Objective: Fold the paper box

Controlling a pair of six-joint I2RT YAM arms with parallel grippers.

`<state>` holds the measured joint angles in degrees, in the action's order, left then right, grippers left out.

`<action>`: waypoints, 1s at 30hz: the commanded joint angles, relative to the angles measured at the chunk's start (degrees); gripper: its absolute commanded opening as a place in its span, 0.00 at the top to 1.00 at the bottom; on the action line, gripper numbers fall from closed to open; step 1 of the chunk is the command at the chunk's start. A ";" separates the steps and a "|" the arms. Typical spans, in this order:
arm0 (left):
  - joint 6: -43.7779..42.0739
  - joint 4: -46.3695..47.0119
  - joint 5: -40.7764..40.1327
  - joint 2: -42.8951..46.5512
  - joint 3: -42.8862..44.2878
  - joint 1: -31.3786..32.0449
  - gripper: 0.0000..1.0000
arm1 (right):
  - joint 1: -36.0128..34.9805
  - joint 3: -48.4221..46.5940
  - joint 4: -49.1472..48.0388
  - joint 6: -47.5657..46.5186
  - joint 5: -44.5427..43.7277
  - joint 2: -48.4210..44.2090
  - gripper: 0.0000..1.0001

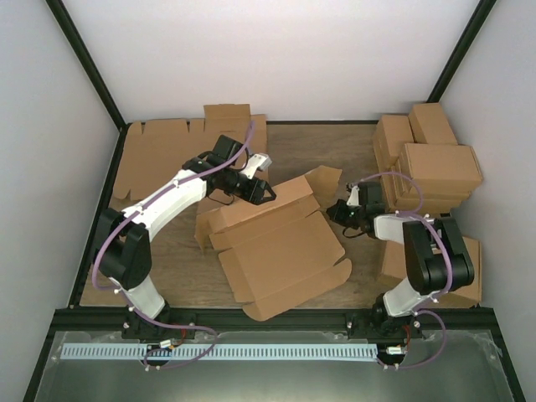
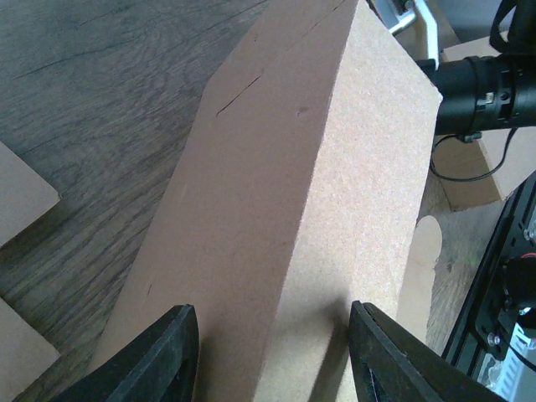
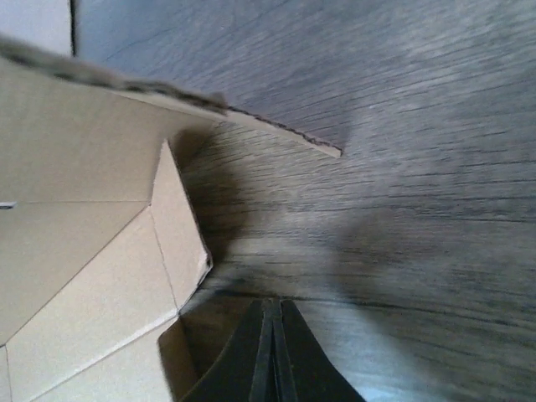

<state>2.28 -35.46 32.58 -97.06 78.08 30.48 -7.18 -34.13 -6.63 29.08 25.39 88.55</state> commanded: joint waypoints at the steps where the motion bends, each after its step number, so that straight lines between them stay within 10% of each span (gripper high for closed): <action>1: 1.92 1.73 -1.70 -0.96 -1.53 0.19 0.49 | 0.51 -1.86 -6.50 2.61 -0.29 3.64 0.99; 15: 2.86 2.79 -2.17 -1.65 -1.53 0.11 0.49 | 0.18 -3.13 -18.13 1.83 16.06 11.25 0.99; 30: 3.65 3.19 -1.90 -1.15 -1.77 0.19 0.49 | -6.21 -7.97 -7.28 -7.87 13.42 10.10 0.99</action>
<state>5.85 -32.21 31.77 -97.32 77.52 30.48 -11.79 -38.57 -17.43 24.75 39.18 98.52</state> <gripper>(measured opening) 0.512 0.008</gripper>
